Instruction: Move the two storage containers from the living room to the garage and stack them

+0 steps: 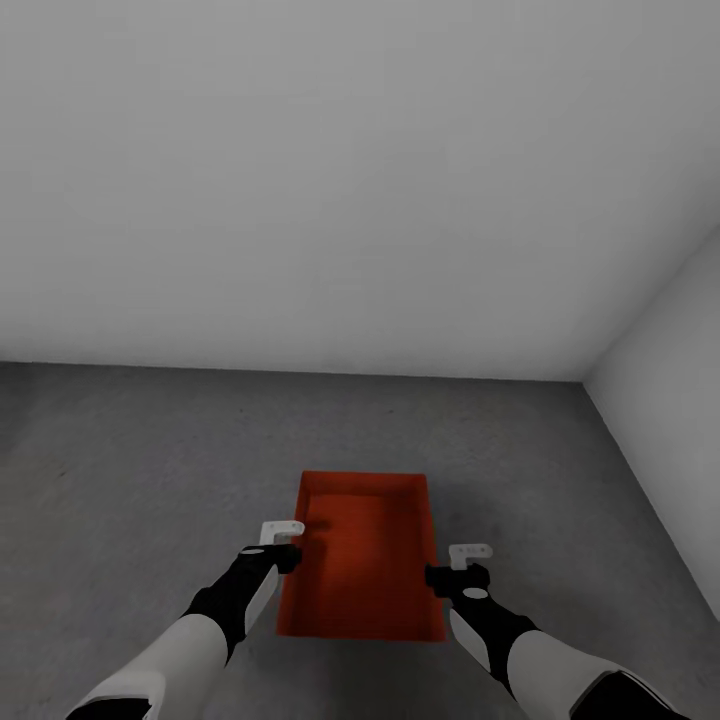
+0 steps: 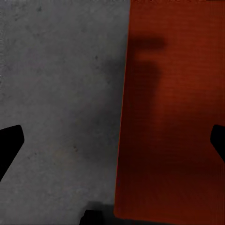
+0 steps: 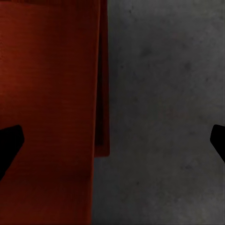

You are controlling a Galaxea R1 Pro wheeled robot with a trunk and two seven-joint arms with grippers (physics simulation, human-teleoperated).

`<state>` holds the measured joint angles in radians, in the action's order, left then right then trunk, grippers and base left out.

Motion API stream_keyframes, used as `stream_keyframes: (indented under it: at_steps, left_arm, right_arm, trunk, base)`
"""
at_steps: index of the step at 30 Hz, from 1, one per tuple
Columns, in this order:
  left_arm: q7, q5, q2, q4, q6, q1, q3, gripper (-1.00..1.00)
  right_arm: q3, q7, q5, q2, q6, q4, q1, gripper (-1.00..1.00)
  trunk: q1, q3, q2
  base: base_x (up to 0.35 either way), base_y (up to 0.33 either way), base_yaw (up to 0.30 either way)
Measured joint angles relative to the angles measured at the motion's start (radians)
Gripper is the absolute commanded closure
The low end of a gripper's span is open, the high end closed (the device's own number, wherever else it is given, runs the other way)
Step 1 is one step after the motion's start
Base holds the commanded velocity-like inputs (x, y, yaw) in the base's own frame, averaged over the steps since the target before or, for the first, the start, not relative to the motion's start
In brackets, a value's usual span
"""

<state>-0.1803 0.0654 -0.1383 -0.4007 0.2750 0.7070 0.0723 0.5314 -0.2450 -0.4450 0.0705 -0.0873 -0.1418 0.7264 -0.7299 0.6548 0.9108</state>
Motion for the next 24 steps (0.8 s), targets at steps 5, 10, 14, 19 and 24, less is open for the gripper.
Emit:
stream_keyframes:
  at_steps: [5,10,14,19,24]
  left_arm:
    - [0.000,0.000,0.000,-0.001,0.000,0.000,0.000,-1.00]
    - [0.000,0.000,0.000,-0.001,0.000,0.000,0.000,-1.00]
    - [0.000,0.000,0.000,-0.001,0.000,0.000,0.000,-1.00]
    - [0.000,0.000,0.000,-0.001,0.000,0.000,0.000,-1.00]
    - [0.000,0.000,0.000,-0.002,-0.001,0.000,0.000,-1.00]
  right_arm:
    - [0.000,0.000,0.000,0.000,-0.001,0.000,0.000,-1.00]
    - [0.000,0.000,-0.001,0.000,-0.001,0.000,0.000,-1.00]
    - [0.000,0.000,-0.001,0.000,-0.001,0.000,0.000,-1.00]
    - [0.000,0.000,-0.001,0.001,-0.001,0.000,0.000,-1.00]
    - [0.000,0.000,-0.001,0.001,-0.001,0.000,0.000,-1.00]
  trunk:
    - [0.019,-0.016,-0.035]
    - [0.038,-0.031,-0.070]
    - [0.054,-0.044,-0.098]
    - [0.073,-0.060,-0.133]
    - [0.081,-0.066,-0.147]
  base:
    - [0.000,0.000,0.000]
    - [0.000,0.000,0.000]
    - [0.000,0.000,0.000]
    - [0.000,0.000,0.000]
    - [0.000,0.000,0.000]
